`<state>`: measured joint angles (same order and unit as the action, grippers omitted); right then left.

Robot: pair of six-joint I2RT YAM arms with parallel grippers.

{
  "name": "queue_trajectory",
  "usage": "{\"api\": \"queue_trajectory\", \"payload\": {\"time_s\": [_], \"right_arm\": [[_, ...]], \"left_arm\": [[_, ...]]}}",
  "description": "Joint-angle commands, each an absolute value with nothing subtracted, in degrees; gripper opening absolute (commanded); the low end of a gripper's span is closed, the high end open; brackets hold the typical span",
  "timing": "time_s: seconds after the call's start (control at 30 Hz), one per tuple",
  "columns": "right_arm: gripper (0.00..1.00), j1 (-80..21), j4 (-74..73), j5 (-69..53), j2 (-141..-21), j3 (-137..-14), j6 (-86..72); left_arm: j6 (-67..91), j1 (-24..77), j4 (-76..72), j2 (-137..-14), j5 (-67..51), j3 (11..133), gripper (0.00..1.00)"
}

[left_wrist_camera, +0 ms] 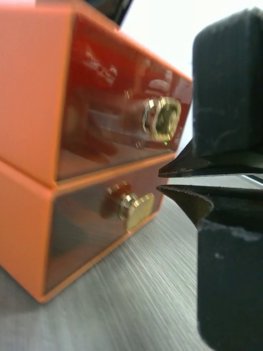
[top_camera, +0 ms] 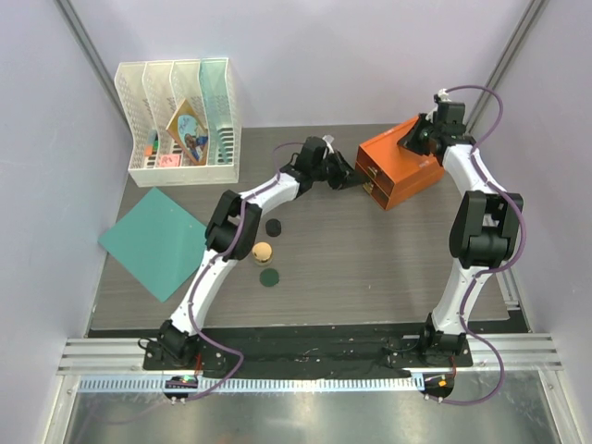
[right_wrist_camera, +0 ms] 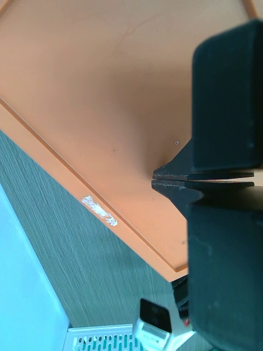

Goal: Organize the makeup

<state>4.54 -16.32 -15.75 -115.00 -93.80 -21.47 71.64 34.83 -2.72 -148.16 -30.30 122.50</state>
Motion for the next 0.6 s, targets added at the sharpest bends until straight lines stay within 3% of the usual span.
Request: {"api": "queue_trajectory", "payload": {"time_s": [0.0,0.3,0.4,0.43,0.47,0.57], "right_arm": [[0.01,4.6,-36.7,-8.1,-125.7,-86.7,-18.2],[0.01,4.6,-36.7,-8.0,-125.8,-86.5,-18.0],[0.01,4.6,-36.7,-8.0,-125.7,-86.4,-18.0],[0.01,4.6,-36.7,-8.0,-125.8,-86.4,-18.0],[0.01,4.6,-36.7,-8.2,-125.8,-86.6,-18.0],[0.01,4.6,-36.8,-8.2,-125.9,-86.7,-18.1]], "left_arm": [[71.5,34.5,-2.8,-143.3,-33.0,120.7,0.11],[71.3,34.6,-1.1,-145.2,-31.9,121.6,0.14],[69.7,34.8,-1.1,-144.9,-31.8,122.3,0.24],[69.3,34.8,-1.1,-144.8,-31.7,122.3,0.35],[69.0,34.9,-1.1,-144.7,-31.6,122.3,0.39],[67.3,35.1,-1.1,-144.3,-31.0,122.6,0.49]]}}
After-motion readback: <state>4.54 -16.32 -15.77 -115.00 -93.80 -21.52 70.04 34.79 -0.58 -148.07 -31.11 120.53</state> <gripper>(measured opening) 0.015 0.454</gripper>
